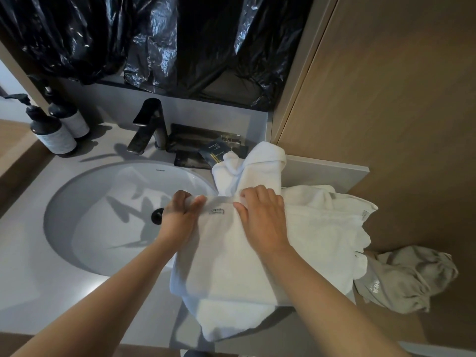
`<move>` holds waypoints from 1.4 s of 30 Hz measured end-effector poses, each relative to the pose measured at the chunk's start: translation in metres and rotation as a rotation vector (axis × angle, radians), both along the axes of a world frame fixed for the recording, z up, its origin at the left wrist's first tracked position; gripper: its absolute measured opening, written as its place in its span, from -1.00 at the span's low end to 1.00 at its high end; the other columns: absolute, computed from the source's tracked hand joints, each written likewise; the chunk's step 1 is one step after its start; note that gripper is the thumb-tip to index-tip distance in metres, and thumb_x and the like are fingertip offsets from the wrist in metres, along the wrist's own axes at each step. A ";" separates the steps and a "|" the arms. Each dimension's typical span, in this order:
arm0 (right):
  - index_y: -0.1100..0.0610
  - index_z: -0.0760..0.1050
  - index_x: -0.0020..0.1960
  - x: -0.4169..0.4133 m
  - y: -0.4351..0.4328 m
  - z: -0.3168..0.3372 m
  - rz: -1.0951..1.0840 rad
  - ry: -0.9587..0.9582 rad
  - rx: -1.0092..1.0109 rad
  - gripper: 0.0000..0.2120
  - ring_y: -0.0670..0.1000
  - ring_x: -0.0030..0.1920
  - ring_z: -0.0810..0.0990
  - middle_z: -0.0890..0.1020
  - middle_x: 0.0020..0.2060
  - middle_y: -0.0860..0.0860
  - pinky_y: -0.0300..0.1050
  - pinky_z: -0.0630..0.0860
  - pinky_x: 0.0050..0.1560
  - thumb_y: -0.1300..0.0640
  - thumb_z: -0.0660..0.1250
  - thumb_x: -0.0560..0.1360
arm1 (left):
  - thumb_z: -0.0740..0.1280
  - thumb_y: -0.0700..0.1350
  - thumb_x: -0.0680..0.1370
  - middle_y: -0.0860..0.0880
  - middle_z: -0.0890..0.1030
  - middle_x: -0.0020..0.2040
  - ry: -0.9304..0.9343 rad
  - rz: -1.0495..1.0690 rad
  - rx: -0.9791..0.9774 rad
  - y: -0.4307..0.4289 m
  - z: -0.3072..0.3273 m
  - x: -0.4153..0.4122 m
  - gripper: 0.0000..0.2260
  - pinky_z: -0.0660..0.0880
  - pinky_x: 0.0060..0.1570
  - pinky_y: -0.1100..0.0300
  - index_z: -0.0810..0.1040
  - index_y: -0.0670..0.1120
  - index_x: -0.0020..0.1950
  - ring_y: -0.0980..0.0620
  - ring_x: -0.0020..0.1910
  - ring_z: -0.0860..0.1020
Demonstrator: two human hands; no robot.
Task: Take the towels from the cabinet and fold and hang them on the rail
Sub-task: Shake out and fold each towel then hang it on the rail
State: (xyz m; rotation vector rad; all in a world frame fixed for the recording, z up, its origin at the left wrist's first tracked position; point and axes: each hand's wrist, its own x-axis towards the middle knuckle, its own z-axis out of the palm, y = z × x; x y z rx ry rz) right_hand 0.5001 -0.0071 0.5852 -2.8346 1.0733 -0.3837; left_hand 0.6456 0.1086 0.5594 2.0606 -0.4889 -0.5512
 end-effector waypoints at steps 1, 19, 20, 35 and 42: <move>0.06 0.51 0.05 -0.004 -0.003 0.000 0.003 0.019 -0.005 -0.75 0.12 -0.04 0.48 0.54 -0.06 0.02 0.02 0.35 0.01 -0.08 0.16 0.61 | 0.33 0.09 0.56 0.02 0.50 -0.25 -0.018 0.000 -0.012 0.000 0.000 0.000 -0.75 0.31 -0.34 0.25 0.43 -0.07 -0.10 0.13 -0.28 0.44; 0.03 0.48 0.26 -0.020 -0.024 0.014 0.155 0.084 0.167 -0.58 0.04 0.11 0.54 0.63 0.07 -0.05 -0.08 0.18 0.13 -0.22 0.08 0.62 | 0.53 0.07 0.41 0.02 0.51 -0.31 0.040 -0.462 0.054 0.021 0.054 0.024 -0.69 0.38 -0.39 0.28 0.50 -0.10 -0.11 0.05 -0.34 0.46; 0.02 0.48 0.27 -0.021 -0.023 0.016 0.152 0.076 0.180 -0.60 0.03 0.14 0.52 0.60 0.08 -0.05 -0.08 0.18 0.18 -0.20 0.09 0.62 | 0.53 0.06 0.40 -0.01 0.56 -0.26 0.010 -0.485 0.067 0.020 0.061 0.024 -0.71 0.45 -0.35 0.24 0.53 -0.05 -0.06 0.02 -0.29 0.52; -0.19 0.40 0.23 -0.118 -0.009 0.112 -0.119 -0.590 0.389 -0.72 -0.19 0.17 0.45 0.47 0.19 -0.21 -0.32 0.41 0.07 -0.20 0.22 0.54 | 0.44 -0.05 0.51 0.29 0.64 -0.26 -0.226 -0.788 -0.233 -0.057 0.203 -0.052 -0.93 0.42 -0.25 0.51 0.70 0.03 -0.16 0.36 -0.26 0.55; -0.16 0.45 0.19 -0.188 -0.018 0.174 -0.174 -0.790 0.264 -0.64 -0.31 0.11 0.50 0.50 0.11 -0.29 -0.51 0.42 -0.01 -0.29 0.17 0.48 | 0.43 -0.14 0.53 -0.05 0.57 -0.37 -0.063 -0.847 -0.305 -0.105 0.274 -0.106 -0.93 0.32 -0.43 0.18 0.71 -0.10 -0.07 -0.03 -0.47 0.33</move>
